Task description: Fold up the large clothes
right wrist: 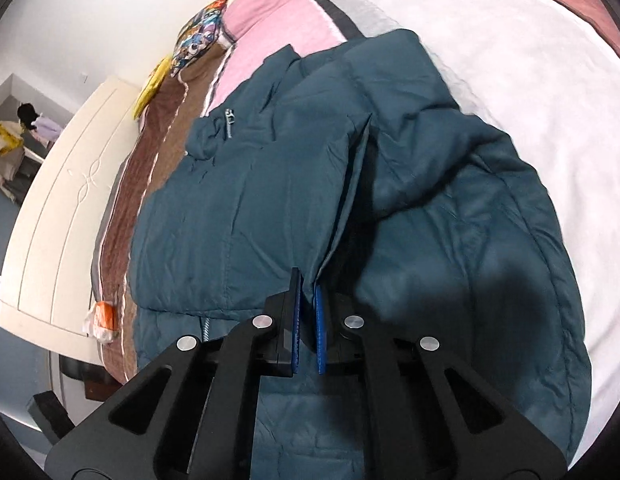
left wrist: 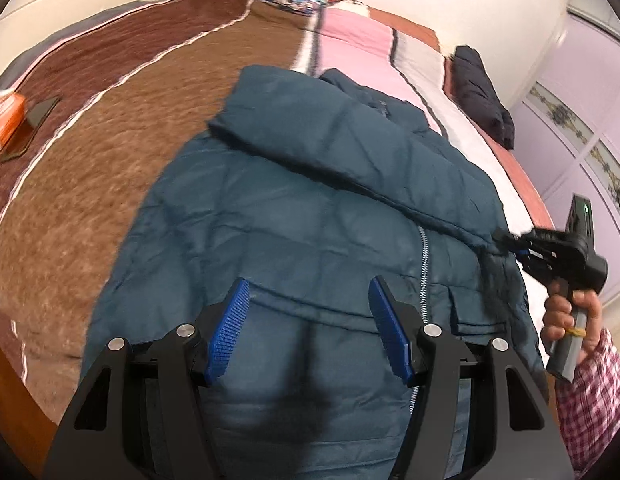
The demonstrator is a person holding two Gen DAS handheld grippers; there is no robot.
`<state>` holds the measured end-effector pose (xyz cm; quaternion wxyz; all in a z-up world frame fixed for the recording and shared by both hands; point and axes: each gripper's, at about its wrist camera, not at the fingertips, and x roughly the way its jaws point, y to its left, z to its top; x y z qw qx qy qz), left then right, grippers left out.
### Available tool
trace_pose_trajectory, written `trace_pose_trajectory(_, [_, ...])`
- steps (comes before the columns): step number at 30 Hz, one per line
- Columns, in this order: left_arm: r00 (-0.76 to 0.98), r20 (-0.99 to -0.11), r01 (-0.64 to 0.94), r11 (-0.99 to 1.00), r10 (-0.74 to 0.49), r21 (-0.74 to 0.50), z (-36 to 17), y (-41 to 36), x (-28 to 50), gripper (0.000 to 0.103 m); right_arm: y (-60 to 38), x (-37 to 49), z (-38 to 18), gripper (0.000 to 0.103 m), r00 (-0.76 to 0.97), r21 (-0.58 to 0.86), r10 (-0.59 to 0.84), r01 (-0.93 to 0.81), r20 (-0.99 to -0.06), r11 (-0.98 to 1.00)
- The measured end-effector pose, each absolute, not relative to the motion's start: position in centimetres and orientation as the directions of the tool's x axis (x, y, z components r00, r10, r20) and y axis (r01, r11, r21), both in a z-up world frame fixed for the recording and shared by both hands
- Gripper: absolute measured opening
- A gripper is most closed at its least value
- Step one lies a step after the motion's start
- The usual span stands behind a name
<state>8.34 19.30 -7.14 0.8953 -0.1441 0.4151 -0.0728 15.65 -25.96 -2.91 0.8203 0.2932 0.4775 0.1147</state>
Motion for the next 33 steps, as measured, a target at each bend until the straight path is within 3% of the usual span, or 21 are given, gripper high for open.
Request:
trace_pose_trajectory(4, [0.64, -0.726, -0.02, 0.939, -0.252, -0.344, -7.5, 20.3, 8.5, 0.061, -25.4, 16.9, -4.0, 0.013, 0.487, 0.551, 0.43, 0.132, -0.76, 0.824])
trace_pose_trajectory(9, [0.656, -0.721, -0.022, 0.949, -0.224, -0.315, -7.2, 21.1, 7.6, 0.061, -25.4, 16.7, -3.4, 0.034, 0.492, 0.507, 0.383, 0.142, -0.781, 0.851])
trace_pose_trajectory(15, [0.661, -0.733, -0.08, 0.955, -0.163, -0.284, -7.0, 23.5, 6.3, 0.066, -27.5, 13.2, -1.5, 0.044, 0.526, 0.461, 0.349, 0.095, -0.776, 0.882])
trace_pose_trajectory(22, [0.637, -0.767, -0.137, 0.967, -0.081, -0.216, -7.6, 26.6, 4.1, 0.067, -29.6, 6.0, -0.8, 0.046, 0.473, 0.38, 0.323, 0.028, -0.82, 0.925])
trace_pose_trajectory(25, [0.612, -0.788, -0.17, 0.962, -0.069, -0.215, -8.2, 28.8, 3.0, 0.07, -30.9, 2.8, -0.6, 0.055, 0.457, 0.345, 0.298, 0.02, -0.838, 0.938])
trace_pose_trajectory(29, [0.583, -0.806, -0.214, 0.938, -0.102, -0.274, -9.1, 31.2, 1.8, 0.071, -33.3, -0.8, -0.3, 0.057, 0.438, 0.341, 0.288, 0.046, -0.852, 0.939])
trace_pose_trajectory(33, [0.544, -0.813, -0.229, 0.894, -0.21, -0.385, -10.8, 32.7, 1.0, 0.072, -35.2, -3.2, -0.7, 0.063, 0.402, 0.398, 0.334, 0.084, -0.852, 0.914])
